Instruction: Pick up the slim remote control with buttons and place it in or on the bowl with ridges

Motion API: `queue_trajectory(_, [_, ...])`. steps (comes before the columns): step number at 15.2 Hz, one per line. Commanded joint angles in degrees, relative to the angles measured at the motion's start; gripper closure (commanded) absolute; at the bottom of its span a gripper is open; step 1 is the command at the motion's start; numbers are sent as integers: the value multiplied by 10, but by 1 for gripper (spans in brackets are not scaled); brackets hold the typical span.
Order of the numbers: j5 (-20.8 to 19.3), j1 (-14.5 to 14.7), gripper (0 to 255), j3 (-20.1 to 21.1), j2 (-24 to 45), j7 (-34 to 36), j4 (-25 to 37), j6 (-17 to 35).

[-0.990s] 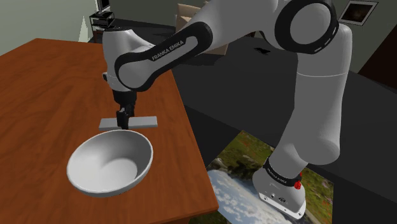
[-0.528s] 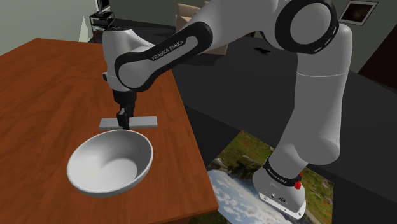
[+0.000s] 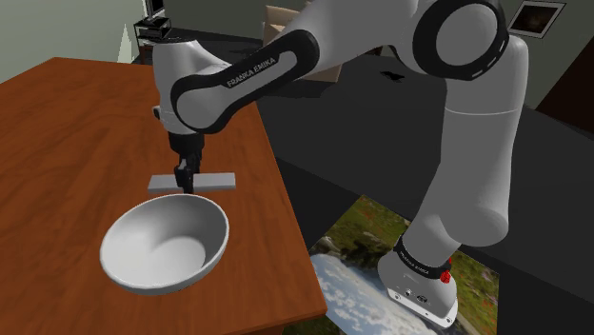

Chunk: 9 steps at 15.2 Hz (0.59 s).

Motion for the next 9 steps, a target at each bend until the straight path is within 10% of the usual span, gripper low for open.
queue_trajectory(1, [3, -1, 255, 1, -7, -1, 4, -11])
queue_trajectory(9, [12, -3, 255, 5, -34, -7, 31, -64])
